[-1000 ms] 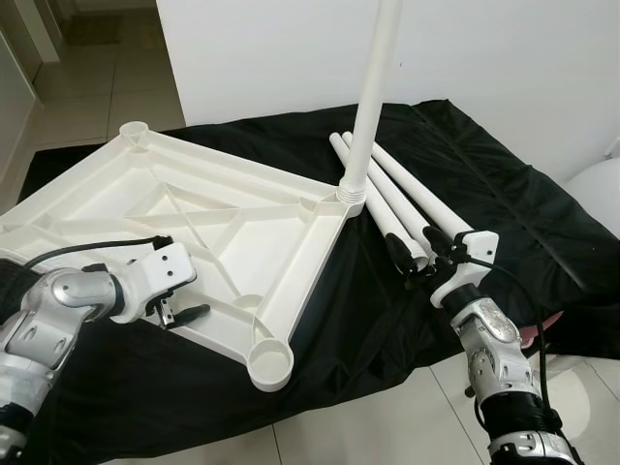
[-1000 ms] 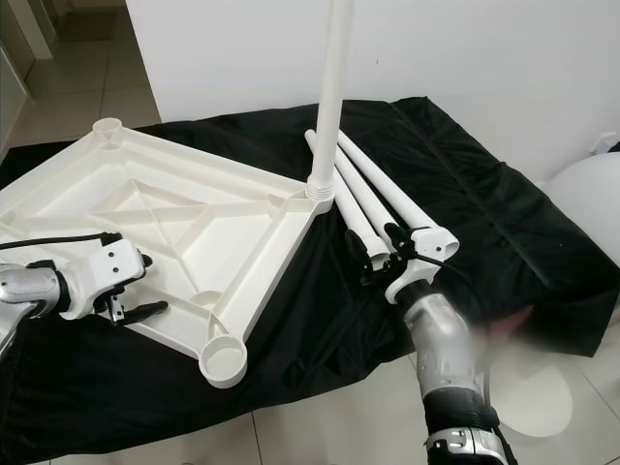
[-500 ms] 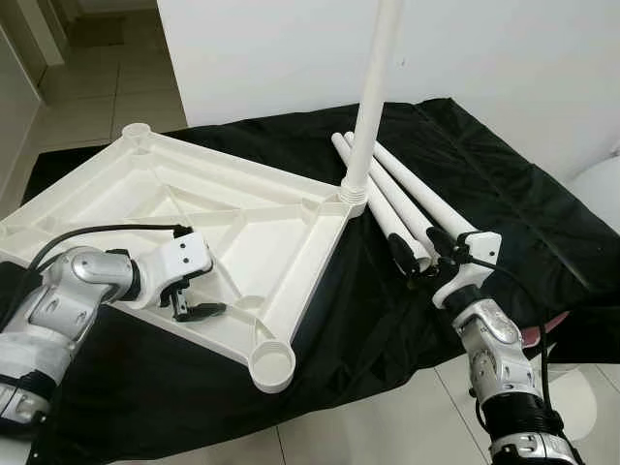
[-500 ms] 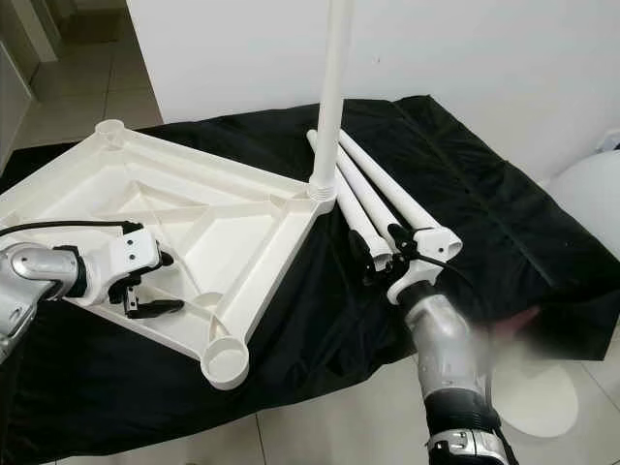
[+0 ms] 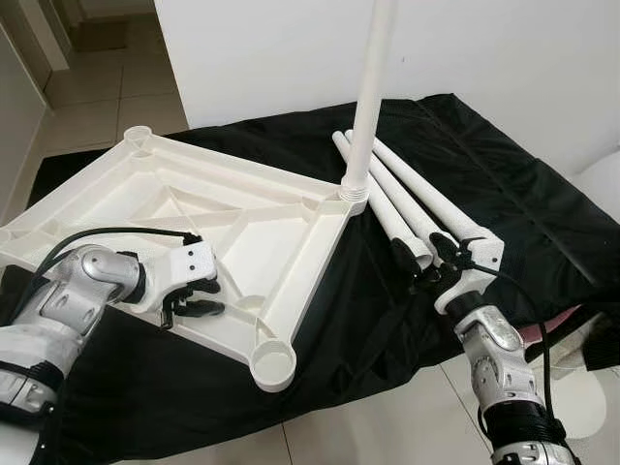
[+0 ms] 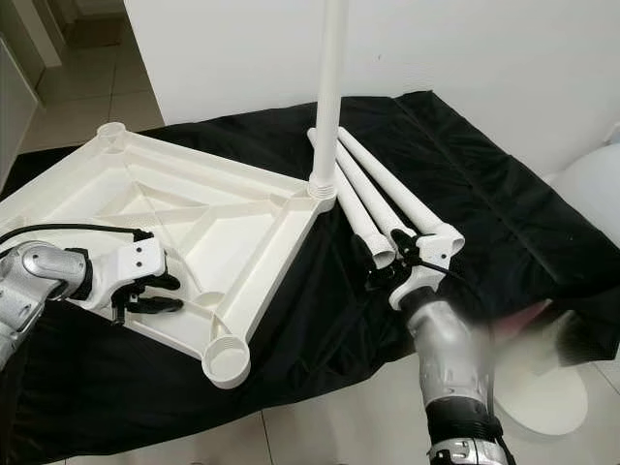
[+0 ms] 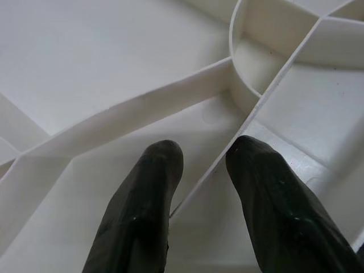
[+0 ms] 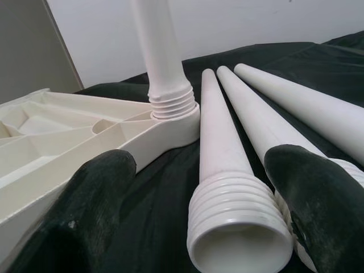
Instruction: Building children table
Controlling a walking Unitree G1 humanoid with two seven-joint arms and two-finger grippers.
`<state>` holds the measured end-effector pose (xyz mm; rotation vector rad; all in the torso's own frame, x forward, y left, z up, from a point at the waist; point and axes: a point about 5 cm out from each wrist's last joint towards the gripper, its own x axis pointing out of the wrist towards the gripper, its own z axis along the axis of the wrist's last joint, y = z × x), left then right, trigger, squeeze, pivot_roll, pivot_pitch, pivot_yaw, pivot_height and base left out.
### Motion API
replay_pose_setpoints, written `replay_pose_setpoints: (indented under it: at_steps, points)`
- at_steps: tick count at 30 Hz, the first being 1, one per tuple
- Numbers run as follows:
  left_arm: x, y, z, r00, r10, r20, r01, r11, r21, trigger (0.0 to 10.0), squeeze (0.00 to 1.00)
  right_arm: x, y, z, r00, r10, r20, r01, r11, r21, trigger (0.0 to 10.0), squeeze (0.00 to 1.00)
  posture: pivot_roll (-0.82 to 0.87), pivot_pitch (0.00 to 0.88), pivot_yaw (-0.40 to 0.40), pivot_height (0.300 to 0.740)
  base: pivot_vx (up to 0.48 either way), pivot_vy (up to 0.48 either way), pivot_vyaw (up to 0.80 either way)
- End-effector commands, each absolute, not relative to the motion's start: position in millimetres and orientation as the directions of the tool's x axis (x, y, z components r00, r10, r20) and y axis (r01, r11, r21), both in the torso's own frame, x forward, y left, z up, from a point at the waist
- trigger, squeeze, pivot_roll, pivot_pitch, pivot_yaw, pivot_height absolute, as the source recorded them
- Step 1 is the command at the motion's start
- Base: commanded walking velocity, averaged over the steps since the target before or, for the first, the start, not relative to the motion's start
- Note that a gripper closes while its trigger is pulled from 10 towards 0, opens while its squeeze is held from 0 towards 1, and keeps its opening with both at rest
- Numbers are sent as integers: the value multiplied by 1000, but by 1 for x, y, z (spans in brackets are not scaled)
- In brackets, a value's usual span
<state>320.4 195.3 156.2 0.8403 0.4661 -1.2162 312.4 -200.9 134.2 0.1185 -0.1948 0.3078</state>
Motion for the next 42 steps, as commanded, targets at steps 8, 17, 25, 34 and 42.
replay_pose_setpoints:
  at_steps: [8,17,25,34,42]
  points:
    - [324,199,140,301,-539,-787,951,108,290,10000,0,310,-201,132,939,273,211,-297,951,91,10000,0,-34,75,74,740,0,0,0]
    - [325,198,141,288,-553,-782,956,110,274,0,0,310,-202,133,940,266,212,-290,953,90,10000,0,-36,75,75,740,0,0,0]
    - [325,193,142,295,-578,-761,952,110,285,0,0,310,-202,133,942,260,213,-284,954,92,10000,0,-38,73,77,740,0,0,0]
    - [319,167,140,306,-656,-689,943,112,313,10000,0,312,-200,133,941,263,214,-287,953,95,10000,0,-28,72,67,740,0,0,0]
    - [311,160,141,259,-694,-672,957,91,275,10000,1000,312,-197,134,932,281,230,-309,946,97,10000,0,-26,69,60,740,0,0,0]
